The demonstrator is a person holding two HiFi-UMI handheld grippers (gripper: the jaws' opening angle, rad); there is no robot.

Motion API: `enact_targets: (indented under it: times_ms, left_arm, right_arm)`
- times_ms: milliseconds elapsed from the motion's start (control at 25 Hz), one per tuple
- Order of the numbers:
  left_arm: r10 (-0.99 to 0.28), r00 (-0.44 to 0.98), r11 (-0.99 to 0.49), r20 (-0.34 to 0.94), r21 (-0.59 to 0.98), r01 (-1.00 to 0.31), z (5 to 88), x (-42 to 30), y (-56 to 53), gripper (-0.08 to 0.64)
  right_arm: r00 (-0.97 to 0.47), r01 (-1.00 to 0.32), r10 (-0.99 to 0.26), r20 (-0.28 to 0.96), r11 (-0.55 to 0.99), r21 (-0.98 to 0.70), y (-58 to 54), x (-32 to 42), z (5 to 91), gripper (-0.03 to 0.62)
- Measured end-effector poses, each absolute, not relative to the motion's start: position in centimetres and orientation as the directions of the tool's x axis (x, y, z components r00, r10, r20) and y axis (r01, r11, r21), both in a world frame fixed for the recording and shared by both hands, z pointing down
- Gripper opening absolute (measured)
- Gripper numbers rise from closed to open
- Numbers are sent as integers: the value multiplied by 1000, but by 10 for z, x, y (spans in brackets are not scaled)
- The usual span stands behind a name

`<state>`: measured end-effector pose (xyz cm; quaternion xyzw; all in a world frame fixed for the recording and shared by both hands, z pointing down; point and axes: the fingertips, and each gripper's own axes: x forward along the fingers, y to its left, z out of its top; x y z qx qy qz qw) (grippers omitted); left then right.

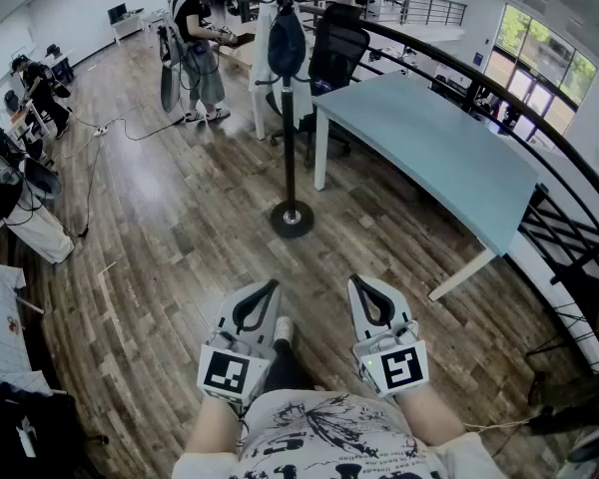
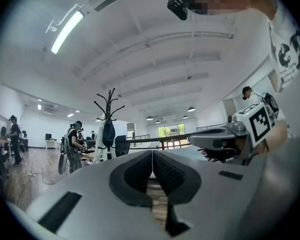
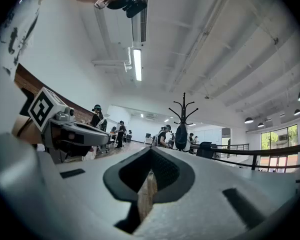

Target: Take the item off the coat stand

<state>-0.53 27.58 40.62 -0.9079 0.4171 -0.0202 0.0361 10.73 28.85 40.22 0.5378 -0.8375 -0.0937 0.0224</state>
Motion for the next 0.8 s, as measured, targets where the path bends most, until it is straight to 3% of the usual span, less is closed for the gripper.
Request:
enact_targets:
  times_ms: [800]
  left_arm:
    - [-754,655,-657,50,-56,-751,422,-1,218,5]
  right_arm:
    - [-437,-893,-897,-70,424,148,224,112,408,-6]
